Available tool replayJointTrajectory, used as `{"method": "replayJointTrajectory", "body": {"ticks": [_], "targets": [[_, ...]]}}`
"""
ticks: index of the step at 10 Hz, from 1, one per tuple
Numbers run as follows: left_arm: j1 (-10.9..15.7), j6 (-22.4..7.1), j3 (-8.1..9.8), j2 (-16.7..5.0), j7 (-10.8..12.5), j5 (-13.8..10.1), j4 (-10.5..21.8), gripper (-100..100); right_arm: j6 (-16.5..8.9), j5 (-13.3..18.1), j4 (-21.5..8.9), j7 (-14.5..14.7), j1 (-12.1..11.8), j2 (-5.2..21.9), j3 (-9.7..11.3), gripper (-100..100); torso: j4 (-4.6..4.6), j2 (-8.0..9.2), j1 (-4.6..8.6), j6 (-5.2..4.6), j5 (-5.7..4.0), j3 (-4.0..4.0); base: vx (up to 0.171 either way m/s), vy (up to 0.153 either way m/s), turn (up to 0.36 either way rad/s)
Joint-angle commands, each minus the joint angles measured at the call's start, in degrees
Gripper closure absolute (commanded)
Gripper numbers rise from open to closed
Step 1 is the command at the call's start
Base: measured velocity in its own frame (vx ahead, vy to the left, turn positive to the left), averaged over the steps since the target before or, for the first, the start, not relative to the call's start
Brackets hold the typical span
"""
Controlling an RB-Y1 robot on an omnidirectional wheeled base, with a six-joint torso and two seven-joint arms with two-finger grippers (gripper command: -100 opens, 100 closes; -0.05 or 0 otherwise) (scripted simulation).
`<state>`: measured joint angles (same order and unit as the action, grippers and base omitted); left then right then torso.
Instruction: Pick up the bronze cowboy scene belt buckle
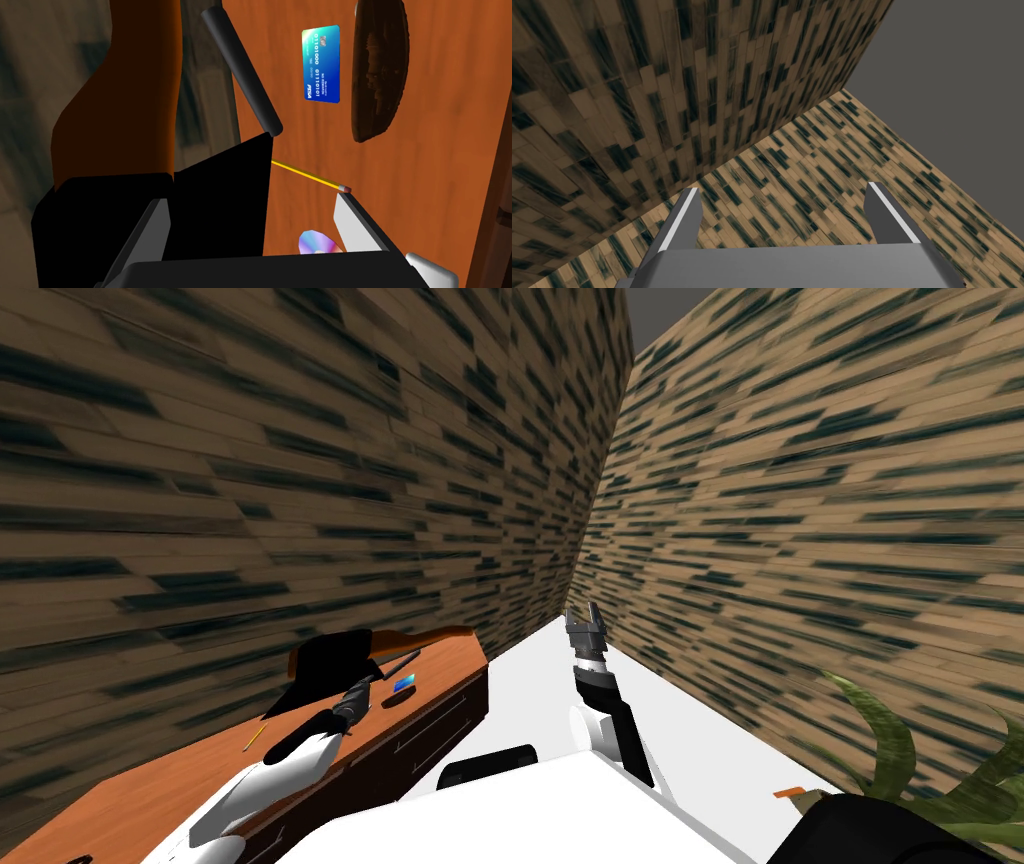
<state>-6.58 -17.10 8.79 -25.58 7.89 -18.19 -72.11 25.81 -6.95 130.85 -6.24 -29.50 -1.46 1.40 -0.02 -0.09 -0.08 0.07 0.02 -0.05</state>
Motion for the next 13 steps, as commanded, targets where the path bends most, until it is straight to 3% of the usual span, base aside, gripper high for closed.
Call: {"method": "replayJointTrajectory", "body": {"ticks": [1,3,6,8,9,10,13], "targets": [[1.56,-2.78,0.46,-0.92,0.40,-0.64,2.86,-100,0.00,0.00,0.00,0.00,0.00,0.00,0.00,0,0.00,0.00,0.00,0.00,0.00,0.00,-0.004,0.014,-0.183],[1.56,-2.78,0.46,-0.92,0.40,-0.64,4.93,-100,0.00,0.00,0.00,0.00,0.00,0.00,0.00,0,0.00,-0.01,0.00,0.00,0.00,-0.01,-0.002,0.011,-0.049],[4.73,-7.41,1.07,-2.98,1.01,-2.06,10.56,-100,0.00,0.00,0.00,0.00,0.00,0.00,0.00,0,0.00,-0.03,0.03,0.00,-0.01,-0.01,0.001,0.003,-0.166],[4.73,-7.41,1.07,-2.98,1.01,-2.06,13.05,-100,0.00,0.00,0.00,0.00,0.00,0.00,0.00,0,-0.01,-0.04,0.03,0.01,0.00,-0.02,0.003,0.006,-0.040],[6.33,-9.64,1.37,-3.99,1.27,-2.72,15.23,-100,0.00,0.00,0.00,0.00,-0.01,0.00,0.00,0,-0.01,-0.03,0.04,0.02,0.00,-0.02,0.006,-0.005,-0.217],[6.33,-9.64,1.37,-3.99,1.27,-2.72,17.08,-100,0.00,0.00,0.00,0.00,0.00,0.00,0.00,0,0.00,-0.06,0.07,-0.06,-0.02,-0.03,0.008,0.004,-0.101],[9.56,-13.86,1.95,-5.96,1.71,-3.92,22.71,-100,0.00,0.00,0.00,0.00,-0.01,0.00,0.00,0,-0.02,-0.07,0.06,0.01,-0.01,-0.04,0.014,-0.003,-0.138]]}}
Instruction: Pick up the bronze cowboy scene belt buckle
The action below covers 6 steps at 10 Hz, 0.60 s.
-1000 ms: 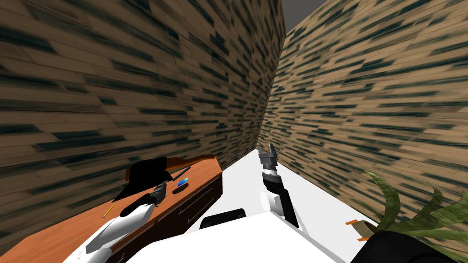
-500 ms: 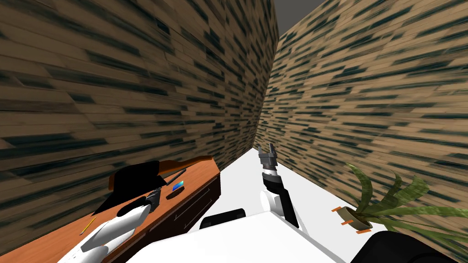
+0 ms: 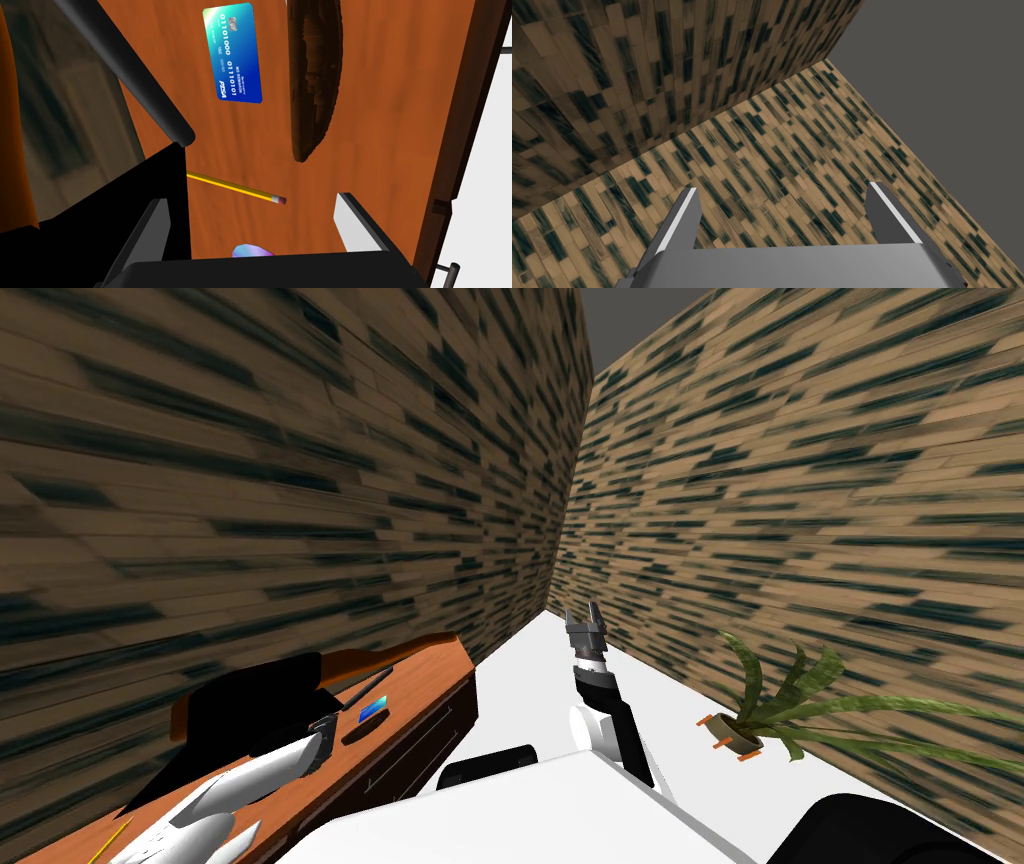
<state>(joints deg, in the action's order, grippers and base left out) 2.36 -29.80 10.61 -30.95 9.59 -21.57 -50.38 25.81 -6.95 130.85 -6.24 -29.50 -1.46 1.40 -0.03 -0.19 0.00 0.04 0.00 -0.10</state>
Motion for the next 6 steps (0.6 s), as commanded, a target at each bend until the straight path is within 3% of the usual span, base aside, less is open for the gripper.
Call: {"method": "replayJointTrajectory", "body": {"ticks": [1,2,3,6], "targets": [[0.61,-1.16,0.13,-0.59,0.01,-0.53,2.86,-100,0.00,0.00,0.00,0.00,0.00,0.00,0.00,0,0.00,0.00,0.00,0.00,0.00,0.00,0.017,0.001,-0.088],[0.61,-1.16,0.13,-0.59,0.01,-0.53,3.26,-100,0.00,0.00,0.00,0.00,-0.01,0.00,0.00,0,-0.01,0.01,-0.02,0.05,0.01,0.00,0.007,0.002,0.013],[2.21,-3.15,0.41,-1.54,0.19,-1.06,5.56,-100,0.00,0.00,0.00,0.00,-0.01,0.00,-0.01,0,0.00,0.04,-0.02,0.06,0.01,0.02,0.014,-0.009,-0.164],[3.81,-5.05,0.69,-2.46,0.34,-1.56,10.43,-100,0.00,0.00,0.00,0.00,0.00,0.00,0.00,0,0.00,-0.02,0.01,0.01,0.00,-0.01,0.022,-0.004,-0.108]]}}
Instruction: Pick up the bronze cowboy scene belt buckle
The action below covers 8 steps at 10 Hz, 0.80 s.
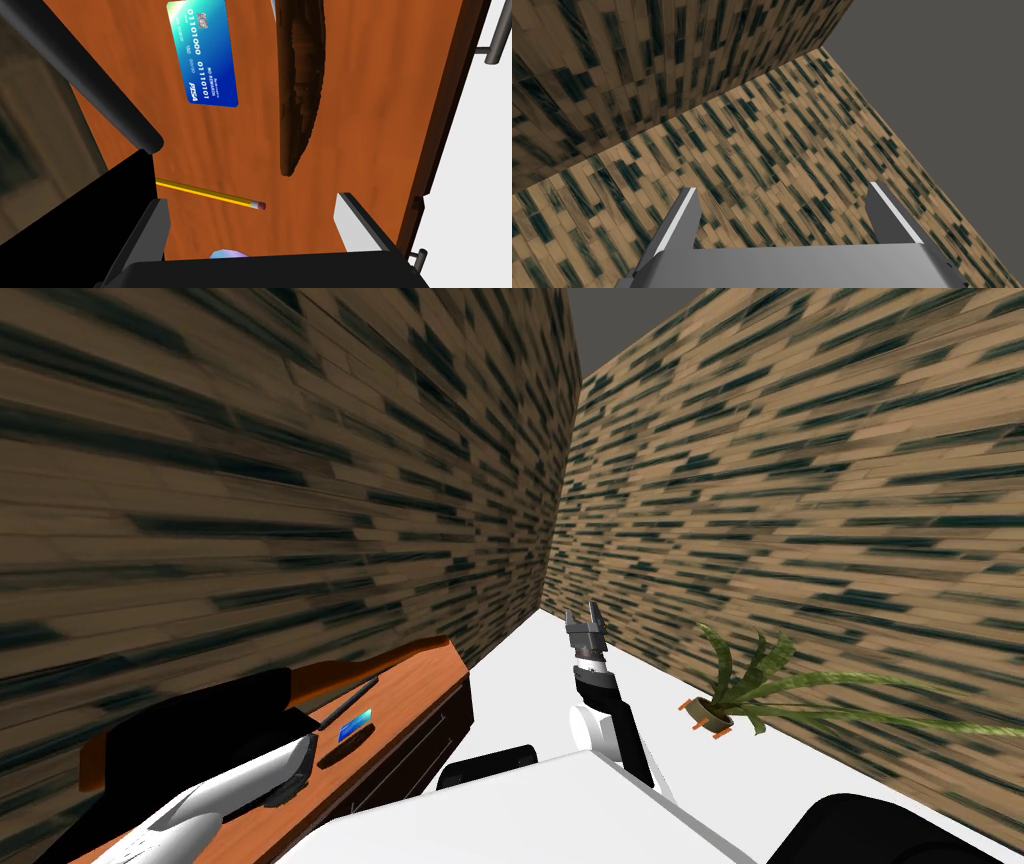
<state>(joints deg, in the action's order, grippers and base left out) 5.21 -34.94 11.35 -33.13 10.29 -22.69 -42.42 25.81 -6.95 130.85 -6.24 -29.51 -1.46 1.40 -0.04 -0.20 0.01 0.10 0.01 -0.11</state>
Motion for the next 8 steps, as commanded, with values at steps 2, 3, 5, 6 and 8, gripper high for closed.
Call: {"method": "replayJointTrajectory", "body": {"ticks": [2,3,5,6,8], "targets": [[0.96,0.09,-0.06,-0.28,-0.36,-0.44,2.97,-100,0.00,0.00,0.00,0.00,0.00,0.00,0.00,0,0.01,0.03,-0.01,0.00,0.00,0.02,0.006,0.000,0.005],[2.53,-1.71,0.20,-1.16,-0.24,-0.89,4.93,-100,0.00,0.00,0.00,0.00,0.00,0.00,0.00,0,0.02,0.07,-0.01,0.00,0.00,0.04,0.016,-0.009,-0.155],[4.07,-3.41,0.45,-1.98,-0.14,-1.30,7.97,-100,0.00,0.00,0.00,0.00,0.00,0.00,0.00,0,0.00,0.01,0.01,-0.01,0.00,0.01,0.029,-0.007,-0.105],[4.07,-3.41,0.45,-1.98,-0.14,-1.30,10.29,-100,0.00,0.00,0.00,0.00,0.00,0.00,0.00,0,0.00,-0.05,0.02,-0.04,-0.01,-0.02,0.032,-0.005,-0.083],[5.56,-5.01,0.69,-2.74,-0.07,-1.67,13.74,-100,0.00,0.00,0.00,0.00,0.00,0.00,0.00,0,0.00,0.02,0.00,0.01,0.00,0.01,0.017,-0.007,-0.056]]}}
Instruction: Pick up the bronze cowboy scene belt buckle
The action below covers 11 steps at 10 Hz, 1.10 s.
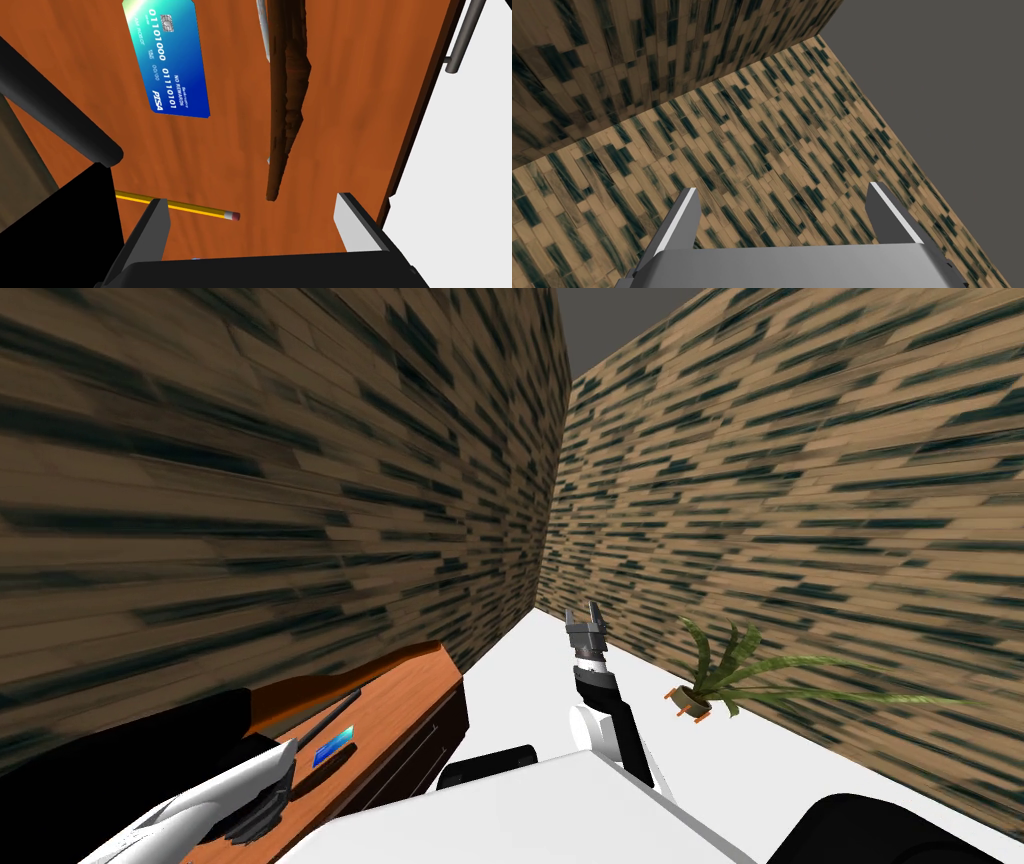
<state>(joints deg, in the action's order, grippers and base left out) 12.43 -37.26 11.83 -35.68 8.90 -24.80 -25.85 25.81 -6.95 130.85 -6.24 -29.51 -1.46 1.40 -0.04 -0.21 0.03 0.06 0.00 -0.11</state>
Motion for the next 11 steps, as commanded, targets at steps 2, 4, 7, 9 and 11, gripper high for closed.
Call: {"method": "replayJointTrajectory", "body": {"ticks": [2,4,7,9,11], "targets": [[-0.23,-4.17,0.43,-0.88,1.37,0.10,-0.33,-100,0.00,0.00,0.00,0.00,-0.01,0.00,0.00,0,0.00,0.01,-0.02,0.05,0.00,0.01,0.033,-0.005,-0.092],[-0.23,-4.17,0.43,-0.88,1.37,0.10,0.50,-100,0.00,0.00,0.00,0.00,-0.01,0.00,0.00,0,-0.01,-0.04,0.01,0.02,0.00,-0.02,0.024,-0.008,-0.041],[2.43,-6.79,0.83,-2.06,1.43,-0.45,6.53,-100,0.00,0.00,0.00,0.00,0.00,0.00,0.00,0,-0.02,-0.09,0.02,0.00,-0.01,-0.05,0.042,-0.011,-0.115],[3.62,-7.92,1.00,-2.55,1.43,-0.68,9.19,-100,0.00,0.00,0.00,0.00,-0.01,0.00,0.00,0,-0.02,-0.10,0.02,0.02,-0.01,-0.06,0.043,-0.009,-0.054],[5.67,-9.80,1.30,-3.34,1.41,-1.03,13.07,-100,0.00,0.00,0.00,0.00,-0.01,0.00,0.00,0,-0.01,-0.03,0.02,0.03,-0.01,-0.02,0.043,-0.012,-0.104]]}}
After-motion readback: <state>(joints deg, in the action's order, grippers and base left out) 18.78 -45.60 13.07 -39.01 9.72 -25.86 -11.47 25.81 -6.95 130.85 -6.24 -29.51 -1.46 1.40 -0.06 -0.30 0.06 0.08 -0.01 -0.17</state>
